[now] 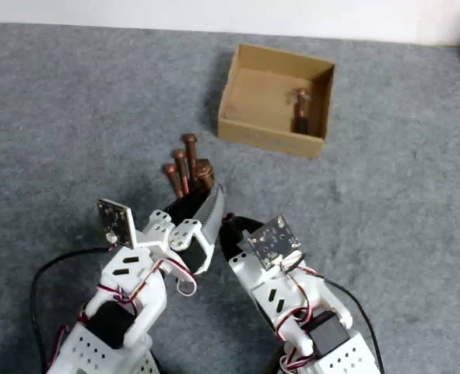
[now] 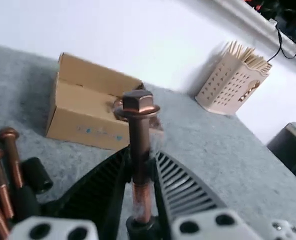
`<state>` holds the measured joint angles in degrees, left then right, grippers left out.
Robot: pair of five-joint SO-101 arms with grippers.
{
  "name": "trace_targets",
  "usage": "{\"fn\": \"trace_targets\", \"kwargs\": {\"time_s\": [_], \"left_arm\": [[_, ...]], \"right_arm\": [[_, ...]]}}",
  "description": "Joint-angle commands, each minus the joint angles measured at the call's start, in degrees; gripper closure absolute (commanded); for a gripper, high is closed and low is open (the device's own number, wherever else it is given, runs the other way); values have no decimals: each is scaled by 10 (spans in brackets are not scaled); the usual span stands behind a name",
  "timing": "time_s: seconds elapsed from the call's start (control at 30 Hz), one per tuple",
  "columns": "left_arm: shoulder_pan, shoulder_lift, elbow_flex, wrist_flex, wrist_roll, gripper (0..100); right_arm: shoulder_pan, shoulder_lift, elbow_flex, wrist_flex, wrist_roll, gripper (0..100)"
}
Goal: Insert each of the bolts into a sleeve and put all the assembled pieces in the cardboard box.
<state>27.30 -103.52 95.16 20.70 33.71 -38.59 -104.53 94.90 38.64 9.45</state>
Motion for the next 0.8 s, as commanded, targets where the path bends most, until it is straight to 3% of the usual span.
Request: {"fn": "trace_targets", "kwargs": {"time_s": [0.0,0.53,0.77], "left_arm": [[15,-7,-1,-19,4,996],[9,-7,-5,-15,4,996],[15,-8,-29,43,4,995]], "right_arm": [[9,-9,-24,0,7,995],[0,-8,-29,-3,7,995],[-3,-8,-53,-3,7,995]]}}
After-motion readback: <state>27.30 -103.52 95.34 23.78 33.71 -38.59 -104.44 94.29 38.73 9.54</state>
